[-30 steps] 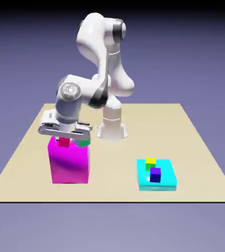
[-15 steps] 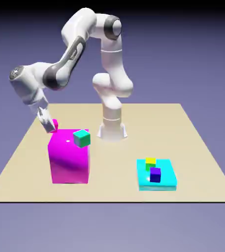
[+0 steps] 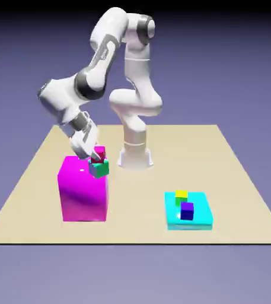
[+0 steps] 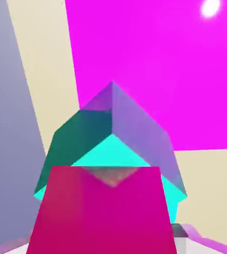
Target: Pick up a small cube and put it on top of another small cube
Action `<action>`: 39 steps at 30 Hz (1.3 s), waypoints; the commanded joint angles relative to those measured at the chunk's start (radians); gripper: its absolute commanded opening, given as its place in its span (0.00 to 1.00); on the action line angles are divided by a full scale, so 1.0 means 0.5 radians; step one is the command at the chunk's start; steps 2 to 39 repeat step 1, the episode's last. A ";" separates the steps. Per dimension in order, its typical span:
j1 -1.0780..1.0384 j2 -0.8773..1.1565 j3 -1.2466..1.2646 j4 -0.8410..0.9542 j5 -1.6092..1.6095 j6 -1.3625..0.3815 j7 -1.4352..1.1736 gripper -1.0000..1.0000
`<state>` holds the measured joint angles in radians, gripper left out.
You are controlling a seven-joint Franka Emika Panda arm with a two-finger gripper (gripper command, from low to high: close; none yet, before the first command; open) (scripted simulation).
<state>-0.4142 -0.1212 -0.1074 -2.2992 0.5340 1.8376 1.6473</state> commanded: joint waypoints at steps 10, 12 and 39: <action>-0.014 -0.016 -0.018 0.069 -0.026 -0.087 0.021 1.00; -0.014 -0.016 -0.018 0.069 -0.026 -0.087 0.021 1.00; -0.014 -0.016 -0.018 0.069 -0.026 -0.087 0.021 1.00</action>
